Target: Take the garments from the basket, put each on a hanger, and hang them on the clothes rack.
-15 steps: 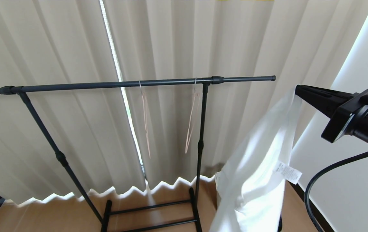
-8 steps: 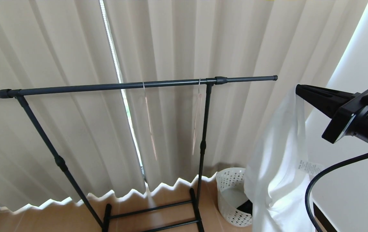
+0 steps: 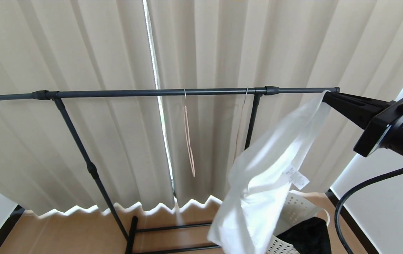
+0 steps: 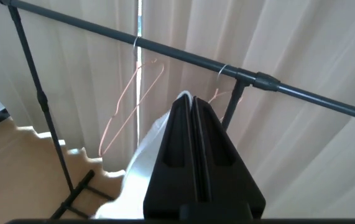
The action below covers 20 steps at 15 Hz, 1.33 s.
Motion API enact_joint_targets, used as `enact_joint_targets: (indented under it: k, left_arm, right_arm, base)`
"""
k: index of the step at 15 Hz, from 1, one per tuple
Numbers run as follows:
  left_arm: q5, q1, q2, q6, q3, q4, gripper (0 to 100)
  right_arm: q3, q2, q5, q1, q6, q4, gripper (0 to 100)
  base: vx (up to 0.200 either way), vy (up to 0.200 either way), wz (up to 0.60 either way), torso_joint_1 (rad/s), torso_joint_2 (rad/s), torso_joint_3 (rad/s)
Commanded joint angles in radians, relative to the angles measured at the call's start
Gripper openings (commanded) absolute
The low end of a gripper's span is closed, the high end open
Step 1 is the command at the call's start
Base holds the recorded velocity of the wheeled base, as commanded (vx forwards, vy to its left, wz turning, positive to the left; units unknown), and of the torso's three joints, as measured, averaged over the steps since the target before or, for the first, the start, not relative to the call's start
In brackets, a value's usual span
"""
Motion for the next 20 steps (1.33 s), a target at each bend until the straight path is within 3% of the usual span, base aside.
enact_joint_targets:
  k: [1,9,12,15,20]
  left_arm:
    - [0.000,0.001,0.001,-0.002,0.000,0.000,100]
    - [0.000,0.000,0.001,-0.002,0.000,0.000,100]
    - [0.000,0.000,0.001,-0.002,0.000,0.000,100]
    - [0.000,0.000,0.001,-0.002,0.000,0.000,100]
    - [0.000,0.000,0.001,0.002,0.000,0.000,100]
  right_arm:
    - [0.000,0.001,-0.001,0.000,0.000,0.001,0]
    - [0.000,0.001,-0.001,0.000,-0.002,0.003,0]
    - [0.000,-0.001,-0.001,0.000,-0.002,0.001,0]
    - [0.000,-0.001,-0.001,0.000,-0.002,0.001,0]
    - [0.000,-0.001,-0.001,0.000,-0.002,0.001,0]
  base:
    - [0.000,0.000,0.00,0.000,0.00,0.000]
    - [-0.100,0.000,0.00,0.002,0.00,0.002]
    - [0.000,0.000,0.00,0.000,0.00,0.000]
    - [0.000,0.000,0.60,-0.002,0.00,0.002]
    - [0.000,0.000,0.00,0.000,0.00,0.000]
